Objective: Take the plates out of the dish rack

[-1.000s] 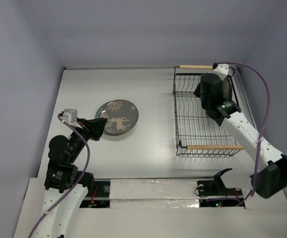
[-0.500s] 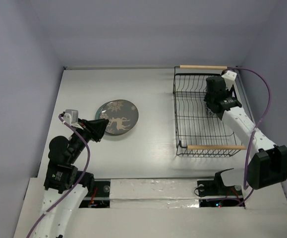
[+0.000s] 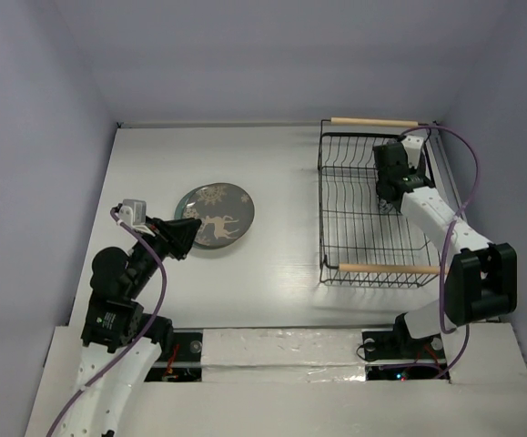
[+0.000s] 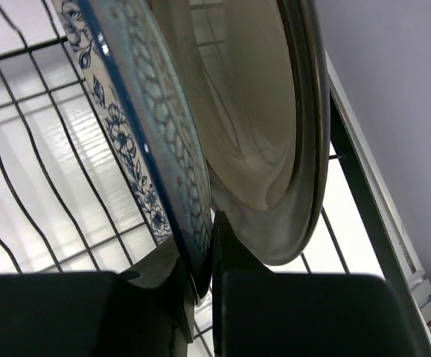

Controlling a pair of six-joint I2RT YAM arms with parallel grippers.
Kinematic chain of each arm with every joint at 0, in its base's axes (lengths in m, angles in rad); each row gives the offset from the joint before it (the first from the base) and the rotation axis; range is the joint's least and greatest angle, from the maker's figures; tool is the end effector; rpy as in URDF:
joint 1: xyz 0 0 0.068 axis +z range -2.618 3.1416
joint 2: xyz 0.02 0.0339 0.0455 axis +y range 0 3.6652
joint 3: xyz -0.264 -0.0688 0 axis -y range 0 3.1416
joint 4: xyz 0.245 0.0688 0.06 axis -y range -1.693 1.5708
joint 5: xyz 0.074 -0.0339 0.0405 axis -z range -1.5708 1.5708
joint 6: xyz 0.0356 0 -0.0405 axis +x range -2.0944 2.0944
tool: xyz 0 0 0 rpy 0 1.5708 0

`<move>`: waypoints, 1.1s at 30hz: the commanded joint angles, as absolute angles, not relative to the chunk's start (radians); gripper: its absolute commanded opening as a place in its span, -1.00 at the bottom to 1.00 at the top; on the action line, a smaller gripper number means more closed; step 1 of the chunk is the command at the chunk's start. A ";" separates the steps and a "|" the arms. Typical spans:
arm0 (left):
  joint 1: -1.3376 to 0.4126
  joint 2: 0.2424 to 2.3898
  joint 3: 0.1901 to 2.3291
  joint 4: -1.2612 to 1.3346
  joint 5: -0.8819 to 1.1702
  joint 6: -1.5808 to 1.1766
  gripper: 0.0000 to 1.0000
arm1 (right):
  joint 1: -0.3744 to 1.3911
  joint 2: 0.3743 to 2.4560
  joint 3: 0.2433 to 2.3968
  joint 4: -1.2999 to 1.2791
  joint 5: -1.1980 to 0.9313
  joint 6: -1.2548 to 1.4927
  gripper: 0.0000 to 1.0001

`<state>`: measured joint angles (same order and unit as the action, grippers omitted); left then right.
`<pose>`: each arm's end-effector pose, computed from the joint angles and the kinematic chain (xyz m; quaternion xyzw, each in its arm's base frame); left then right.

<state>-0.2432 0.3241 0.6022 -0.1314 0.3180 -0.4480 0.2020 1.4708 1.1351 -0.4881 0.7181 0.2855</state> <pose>0.0900 -0.0338 0.3383 0.0533 0.6540 -0.3506 0.6682 0.3116 0.0399 0.2782 0.1645 0.8656 -0.2350 0.4105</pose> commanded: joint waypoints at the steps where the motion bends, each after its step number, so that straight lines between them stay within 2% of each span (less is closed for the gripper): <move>1: -0.249 0.339 0.598 -0.078 0.333 -0.451 -0.64 | 0.216 1.430 1.181 -0.476 0.773 0.301 -1.00; 12: -0.249 0.353 0.598 -0.075 0.336 -0.451 -0.64 | 0.272 1.284 1.276 -0.574 0.888 0.261 -1.00; 18: -0.239 0.353 0.595 -0.074 0.337 -0.453 -0.64 | 0.363 1.145 1.276 -0.491 0.825 0.259 -1.00; 25: -0.239 0.357 0.597 -0.077 0.334 -0.453 -0.64 | 0.486 1.000 1.181 -0.206 0.545 0.391 -1.00; 29: -0.239 0.360 0.597 -0.075 0.333 -0.453 -0.64 | 0.543 1.086 1.132 -0.028 0.211 0.517 -1.00; 33: -0.230 0.359 0.598 -0.078 0.328 -0.453 -0.64 | 0.624 1.243 1.141 0.125 0.124 0.598 -1.00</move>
